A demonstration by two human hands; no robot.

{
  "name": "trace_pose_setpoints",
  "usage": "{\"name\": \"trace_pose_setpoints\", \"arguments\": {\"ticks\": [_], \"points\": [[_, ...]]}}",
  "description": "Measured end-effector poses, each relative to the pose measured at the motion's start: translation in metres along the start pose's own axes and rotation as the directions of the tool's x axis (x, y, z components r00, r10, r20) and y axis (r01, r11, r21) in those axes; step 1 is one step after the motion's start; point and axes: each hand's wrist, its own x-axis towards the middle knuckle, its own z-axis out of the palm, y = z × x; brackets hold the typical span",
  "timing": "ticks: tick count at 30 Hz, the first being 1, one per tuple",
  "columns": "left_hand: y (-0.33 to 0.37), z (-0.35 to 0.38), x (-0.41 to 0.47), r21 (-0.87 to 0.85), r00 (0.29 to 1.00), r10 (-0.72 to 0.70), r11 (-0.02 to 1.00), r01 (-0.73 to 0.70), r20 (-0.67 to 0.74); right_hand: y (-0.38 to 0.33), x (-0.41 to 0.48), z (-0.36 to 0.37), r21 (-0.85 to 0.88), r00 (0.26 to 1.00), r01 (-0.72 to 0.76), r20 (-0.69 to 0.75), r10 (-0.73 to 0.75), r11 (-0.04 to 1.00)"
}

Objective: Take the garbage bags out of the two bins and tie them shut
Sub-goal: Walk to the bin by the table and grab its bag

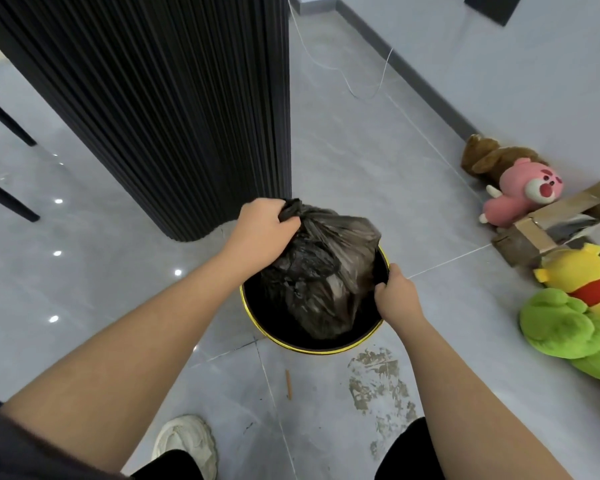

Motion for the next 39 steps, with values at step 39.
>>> {"name": "trace_pose_setpoints", "arguments": {"ticks": [39], "points": [[-0.018,-0.028,-0.012,-0.229,0.931,-0.364,0.906,0.357,0.013,0.037,-0.013,-0.040,0.300,0.852,-0.410,-0.213,0.479,0.862]]}}
